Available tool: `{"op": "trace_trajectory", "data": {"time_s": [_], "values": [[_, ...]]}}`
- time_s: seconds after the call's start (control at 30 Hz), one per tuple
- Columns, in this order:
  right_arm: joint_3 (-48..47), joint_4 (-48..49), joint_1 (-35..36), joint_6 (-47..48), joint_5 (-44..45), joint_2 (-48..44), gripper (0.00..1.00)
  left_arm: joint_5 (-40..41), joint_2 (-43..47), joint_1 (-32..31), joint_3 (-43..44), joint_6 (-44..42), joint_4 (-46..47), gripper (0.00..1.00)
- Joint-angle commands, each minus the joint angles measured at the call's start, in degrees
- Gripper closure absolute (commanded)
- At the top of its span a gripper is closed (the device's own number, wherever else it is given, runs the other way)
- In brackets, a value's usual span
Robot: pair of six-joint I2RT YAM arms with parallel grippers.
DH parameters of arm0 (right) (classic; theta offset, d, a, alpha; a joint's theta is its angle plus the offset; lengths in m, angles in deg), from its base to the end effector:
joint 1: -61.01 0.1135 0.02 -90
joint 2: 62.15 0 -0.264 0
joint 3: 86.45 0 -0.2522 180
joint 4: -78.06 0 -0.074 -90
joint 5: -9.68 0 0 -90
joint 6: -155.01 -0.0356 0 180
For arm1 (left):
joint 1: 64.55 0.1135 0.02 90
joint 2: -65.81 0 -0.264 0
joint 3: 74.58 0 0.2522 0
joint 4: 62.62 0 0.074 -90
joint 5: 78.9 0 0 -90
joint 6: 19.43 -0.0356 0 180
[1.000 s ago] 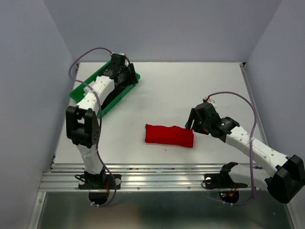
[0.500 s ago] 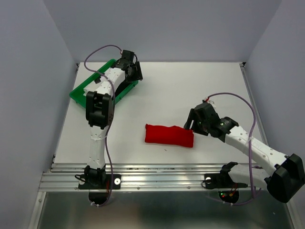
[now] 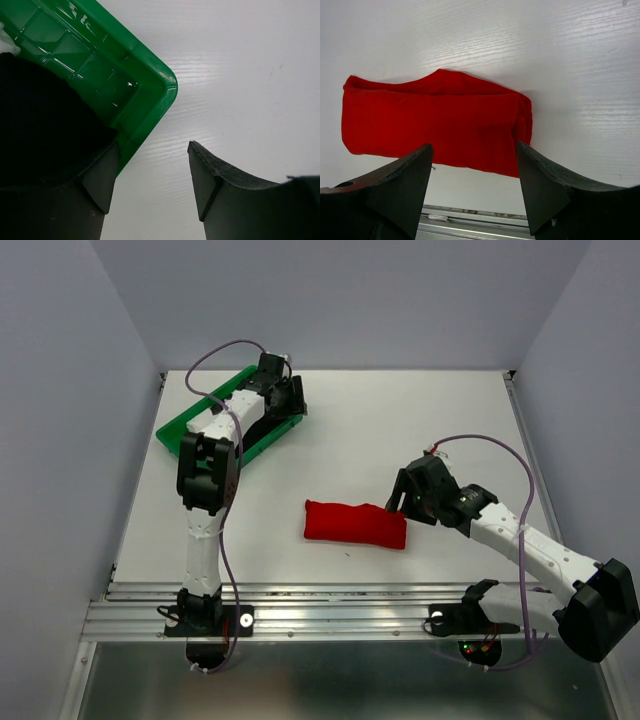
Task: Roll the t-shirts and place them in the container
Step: Roll the T-shirt to the center of the board.
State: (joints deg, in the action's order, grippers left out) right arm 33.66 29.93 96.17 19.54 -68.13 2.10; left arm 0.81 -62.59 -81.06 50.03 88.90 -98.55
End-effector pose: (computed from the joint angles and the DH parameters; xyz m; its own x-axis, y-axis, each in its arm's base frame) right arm 0.1867 0.1223 0.2458 -0.7811 0.3021 -0.5464 0.1413 0.9380 0.3166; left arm 0.4963 -0.1537 0.2341 -0.7110 -0.1120 -0.6942 0.1978 0.9155 -0.3503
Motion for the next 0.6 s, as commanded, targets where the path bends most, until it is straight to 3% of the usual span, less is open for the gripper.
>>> {"op": "trace_trajectory", "data": {"time_s": [0.0,0.23,0.57], "values": [[-1.33,1.06,-0.44,-0.49,0.56,-0.61,0.27,-4.22,1.83,-2.12,0.33,-0.57,-2.44,0.33],[-0.54,0.97,-0.44,-1.11,0.82,-1.41,0.27,-4.48,0.61,-2.21,4.29,-1.19,-4.37,0.33],[-0.81,0.97,-0.44,-1.11,0.73,-0.97,0.27,-5.09,-1.15,-2.29,1.48,-1.19,-3.49,0.35]]}}
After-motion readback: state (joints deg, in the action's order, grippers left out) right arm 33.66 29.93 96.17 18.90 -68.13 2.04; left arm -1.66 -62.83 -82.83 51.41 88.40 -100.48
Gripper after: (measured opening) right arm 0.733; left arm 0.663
